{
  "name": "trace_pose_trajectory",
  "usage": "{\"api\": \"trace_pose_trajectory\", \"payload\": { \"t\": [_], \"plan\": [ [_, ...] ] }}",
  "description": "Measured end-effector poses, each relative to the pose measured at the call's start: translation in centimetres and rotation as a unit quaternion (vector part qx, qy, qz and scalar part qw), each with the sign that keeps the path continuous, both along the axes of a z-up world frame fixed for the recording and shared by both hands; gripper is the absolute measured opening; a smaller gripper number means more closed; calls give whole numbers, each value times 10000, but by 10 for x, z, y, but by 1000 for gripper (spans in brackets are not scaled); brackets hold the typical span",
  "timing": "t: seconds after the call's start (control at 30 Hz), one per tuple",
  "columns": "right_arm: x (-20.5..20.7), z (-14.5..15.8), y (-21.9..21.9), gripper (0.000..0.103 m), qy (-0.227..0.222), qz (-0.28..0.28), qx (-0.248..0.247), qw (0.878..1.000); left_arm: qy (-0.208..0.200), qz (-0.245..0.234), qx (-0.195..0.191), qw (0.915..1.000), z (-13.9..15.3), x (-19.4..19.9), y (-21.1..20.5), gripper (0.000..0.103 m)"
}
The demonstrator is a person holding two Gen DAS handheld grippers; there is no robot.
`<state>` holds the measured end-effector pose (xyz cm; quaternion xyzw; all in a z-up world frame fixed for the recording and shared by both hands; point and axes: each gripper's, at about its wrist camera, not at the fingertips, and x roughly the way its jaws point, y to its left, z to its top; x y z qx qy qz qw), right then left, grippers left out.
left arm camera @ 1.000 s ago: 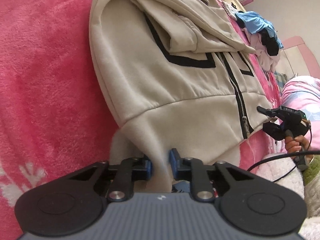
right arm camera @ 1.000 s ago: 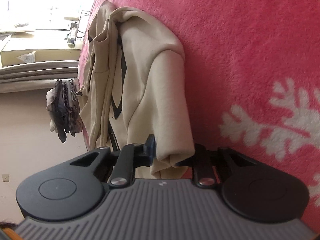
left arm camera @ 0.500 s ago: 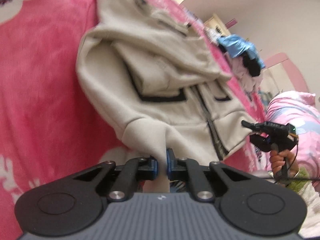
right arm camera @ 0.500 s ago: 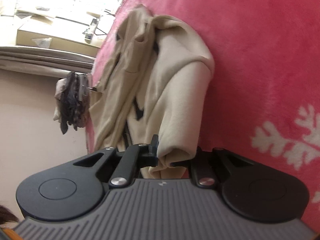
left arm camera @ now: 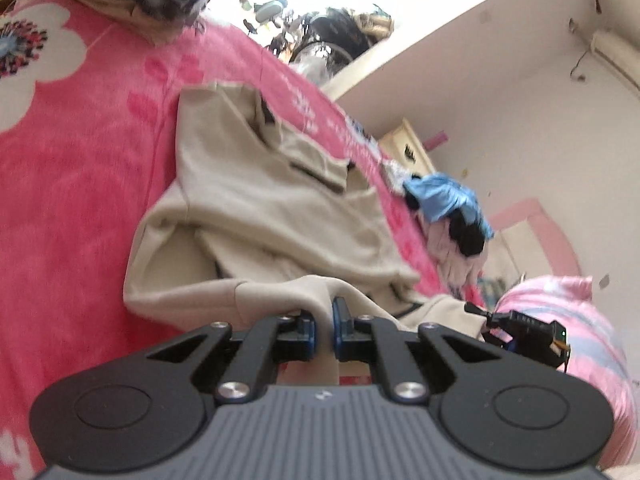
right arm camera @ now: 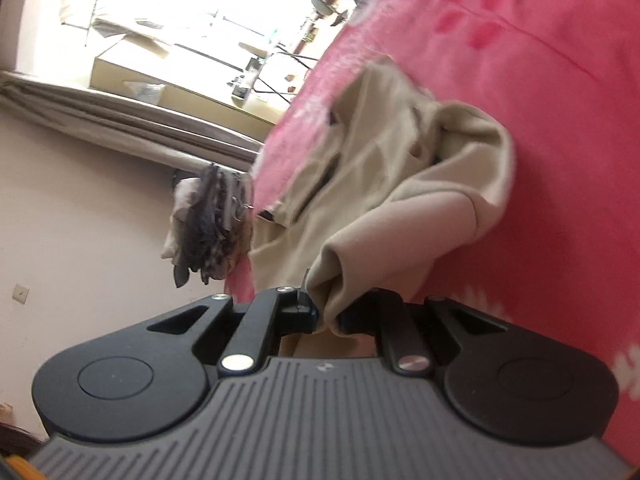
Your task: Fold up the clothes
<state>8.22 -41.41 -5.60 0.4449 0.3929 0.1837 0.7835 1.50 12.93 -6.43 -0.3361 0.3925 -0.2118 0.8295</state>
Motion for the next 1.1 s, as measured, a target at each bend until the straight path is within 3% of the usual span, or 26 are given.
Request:
{"api": "trace_pose_trajectory", "payload": {
  "t": [0.23, 0.5, 0.67, 0.9, 1.0, 1.1],
  "plan": [
    [44, 36, 12, 8, -337, 137, -181, 9992, -368, 385, -344, 9980, 15, 30, 25, 9],
    [124, 57, 32, 8, -521, 234, -428, 9975, -682, 675, -591, 9936, 16, 102, 49, 8],
    [189, 35, 43, 8, -310, 272, -479, 9980, -689, 867, -530, 9924, 3, 160, 58, 7],
    [278, -6, 59, 8, 87, 307, -436, 9985, -180, 897, -547, 9943, -45, 233, 69, 7],
    [304, -42, 60, 13, 536, 56, -174, 9984, 407, 1056, -926, 9893, -71, 260, 82, 14],
    [314, -72, 54, 19, 910, -206, 528, 9942, 595, 1262, -1535, 9782, -87, 271, 95, 31]
  ]
}}
